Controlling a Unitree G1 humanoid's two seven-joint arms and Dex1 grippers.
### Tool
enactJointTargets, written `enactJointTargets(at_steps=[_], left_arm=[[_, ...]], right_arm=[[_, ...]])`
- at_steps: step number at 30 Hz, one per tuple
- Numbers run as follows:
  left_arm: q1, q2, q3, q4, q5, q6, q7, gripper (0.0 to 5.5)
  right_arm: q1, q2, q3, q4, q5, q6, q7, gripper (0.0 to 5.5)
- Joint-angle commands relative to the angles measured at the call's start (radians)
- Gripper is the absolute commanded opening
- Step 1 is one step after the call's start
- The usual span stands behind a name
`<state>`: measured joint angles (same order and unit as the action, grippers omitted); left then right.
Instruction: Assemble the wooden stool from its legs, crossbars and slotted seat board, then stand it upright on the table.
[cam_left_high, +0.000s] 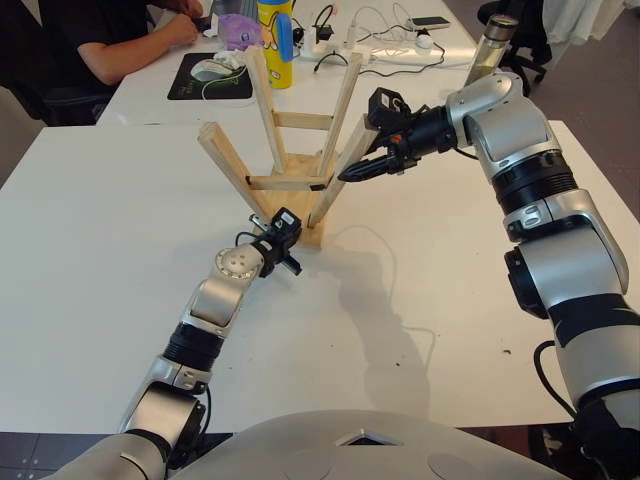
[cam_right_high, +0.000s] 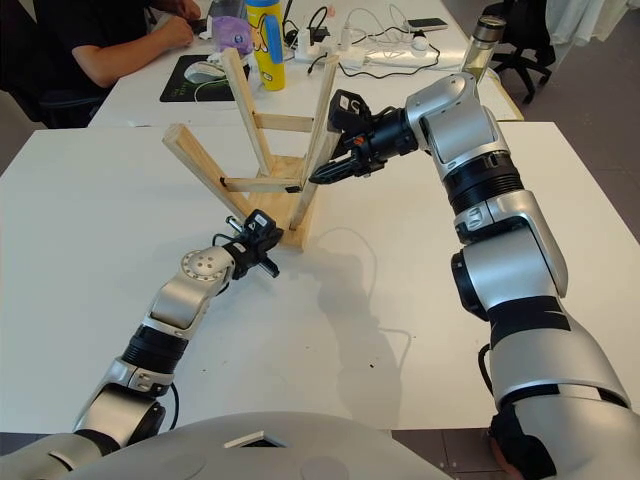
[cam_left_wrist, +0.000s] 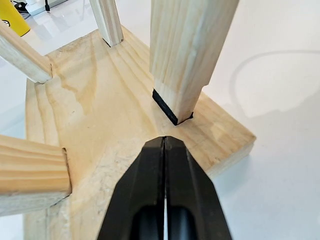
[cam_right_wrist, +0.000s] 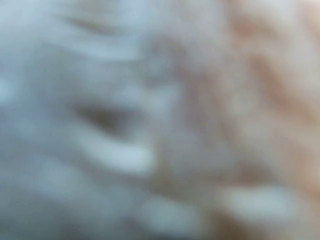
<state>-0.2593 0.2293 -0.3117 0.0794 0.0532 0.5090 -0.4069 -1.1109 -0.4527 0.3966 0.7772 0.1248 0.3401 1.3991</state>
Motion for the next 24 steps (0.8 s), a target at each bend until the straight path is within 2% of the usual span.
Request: enactJointTargets(at_steps=[1,6,11,20,24], left_arm=[[0.054,-0.012,-0.038,0.064,-0.005,0.045,-0.036,0.00],[0.066,0.007,-0.036,0.061,-0.011,0.045,-0.050,0.00],[0.071,0.021,-0.037,0.062,-0.014,0.047,-0.063,0.00],[0.041,0.034,-0.054,0.078,-0.014,0.043,-0.094,0.00],[0.036,0.040,-0.058,0.083,-0.016,0.041,-0.103,0.00]], right_arm=[[0.172,0.039,0.006,-0.054,-0.030,0.005,-0.057,2.07],[0.328,0.052,-0.151,-0.162,0.073,-0.017,-0.161,2.07],[0.391,0.089,-0.243,-0.237,0.146,-0.019,-0.239,2.07],[0.418,0.159,-0.313,-0.211,0.163,-0.063,-0.349,2.07],[0.466,0.159,-0.249,-0.285,0.161,-0.024,-0.282,2.07]])
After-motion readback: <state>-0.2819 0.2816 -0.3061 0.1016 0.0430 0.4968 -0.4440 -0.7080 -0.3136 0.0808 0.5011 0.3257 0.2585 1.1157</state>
